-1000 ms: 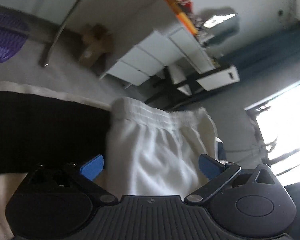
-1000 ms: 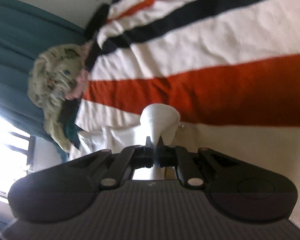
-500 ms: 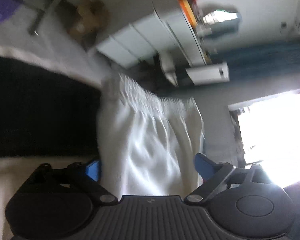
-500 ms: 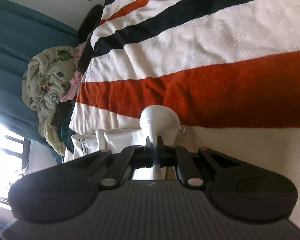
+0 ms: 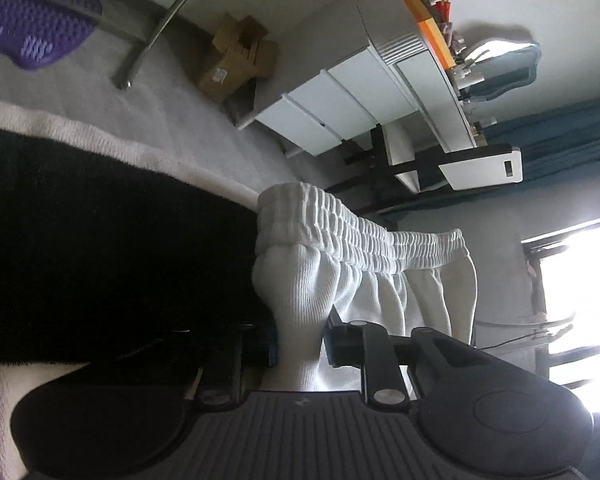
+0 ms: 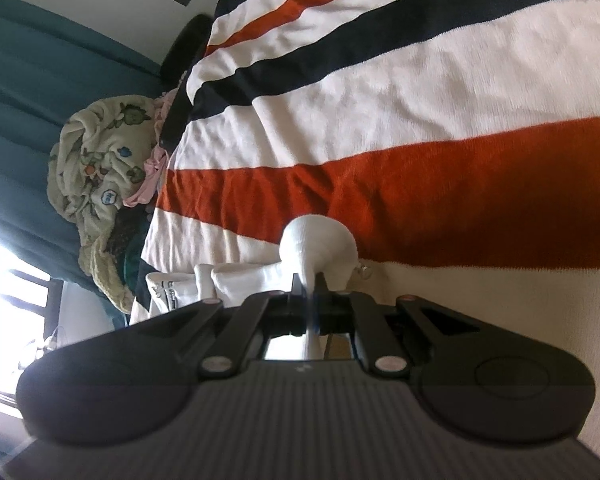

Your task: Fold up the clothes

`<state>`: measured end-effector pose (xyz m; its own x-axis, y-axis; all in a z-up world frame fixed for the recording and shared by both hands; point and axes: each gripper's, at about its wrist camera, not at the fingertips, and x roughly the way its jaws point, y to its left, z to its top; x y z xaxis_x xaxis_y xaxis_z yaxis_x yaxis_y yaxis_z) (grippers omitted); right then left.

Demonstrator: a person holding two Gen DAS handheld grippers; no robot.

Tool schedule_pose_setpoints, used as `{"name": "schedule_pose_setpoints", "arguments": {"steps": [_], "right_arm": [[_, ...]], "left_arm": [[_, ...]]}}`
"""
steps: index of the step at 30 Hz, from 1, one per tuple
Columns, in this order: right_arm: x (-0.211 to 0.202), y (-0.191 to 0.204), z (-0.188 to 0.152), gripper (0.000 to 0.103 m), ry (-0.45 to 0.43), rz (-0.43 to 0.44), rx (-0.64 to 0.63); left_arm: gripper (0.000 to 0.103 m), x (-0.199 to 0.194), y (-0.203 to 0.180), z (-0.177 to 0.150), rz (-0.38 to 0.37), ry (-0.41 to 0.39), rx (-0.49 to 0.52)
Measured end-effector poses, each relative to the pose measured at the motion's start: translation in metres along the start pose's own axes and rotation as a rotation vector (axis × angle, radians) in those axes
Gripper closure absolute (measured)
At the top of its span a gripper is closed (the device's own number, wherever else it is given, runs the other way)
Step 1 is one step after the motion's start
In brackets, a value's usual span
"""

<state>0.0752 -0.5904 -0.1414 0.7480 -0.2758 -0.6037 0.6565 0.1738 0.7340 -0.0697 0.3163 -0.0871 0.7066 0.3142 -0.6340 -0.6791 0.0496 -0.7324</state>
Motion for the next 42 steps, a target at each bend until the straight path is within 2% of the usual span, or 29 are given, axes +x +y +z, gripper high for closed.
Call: {"name": "schedule_pose_setpoints", "arguments": {"steps": [4,6,10,12,19,22,26,28,31,34,38,42], "right_arm": [[-0.005,0.0,0.003,0.097,-0.006,0.023,-0.01],[-0.013,0.008,0.003,0.097,-0.024,0.045,-0.047],[-0.03,0.033,0.004,0.097,-0.065,0.1,-0.162],[-0.032,0.043,0.005,0.097,-0.061,0.117,-0.179],[-0.019,0.086,0.018,0.097,-0.053,0.149,-0.181],[-0.006,0.122,0.02,0.097,-0.071,0.169,-0.209],[0.03,0.186,0.011,0.097,-0.128,0.175,-0.308],[0.053,0.214,0.004,0.097,-0.161,0.164,-0.359],[0.109,0.247,-0.015,0.097,-0.187,0.115,-0.413],[0.178,0.267,-0.044,0.097,-0.214,0.04,-0.501],[0.252,0.279,-0.08,0.097,-0.226,-0.046,-0.608],[0.279,0.28,-0.087,0.097,-0.203,-0.038,-0.651]], "left_arm": [[0.092,-0.011,-0.016,-0.005,-0.004,-0.03,0.05],[0.093,-0.018,-0.025,-0.007,-0.01,-0.044,0.082],[0.094,-0.026,-0.061,-0.013,-0.006,-0.09,0.245],[0.094,-0.033,-0.08,-0.018,-0.018,-0.112,0.325],[0.095,-0.026,-0.158,-0.024,-0.094,-0.146,0.395],[0.095,-0.019,-0.194,-0.027,-0.124,-0.163,0.426],[0.095,0.022,-0.259,-0.041,-0.138,-0.196,0.499],[0.095,0.058,-0.291,-0.051,-0.141,-0.197,0.547],[0.095,0.118,-0.335,-0.067,-0.14,-0.194,0.63],[0.094,0.193,-0.369,-0.085,-0.124,-0.175,0.739],[0.093,0.261,-0.396,-0.106,-0.123,-0.172,0.878],[0.089,0.299,-0.411,-0.115,-0.103,-0.143,0.967]]}}
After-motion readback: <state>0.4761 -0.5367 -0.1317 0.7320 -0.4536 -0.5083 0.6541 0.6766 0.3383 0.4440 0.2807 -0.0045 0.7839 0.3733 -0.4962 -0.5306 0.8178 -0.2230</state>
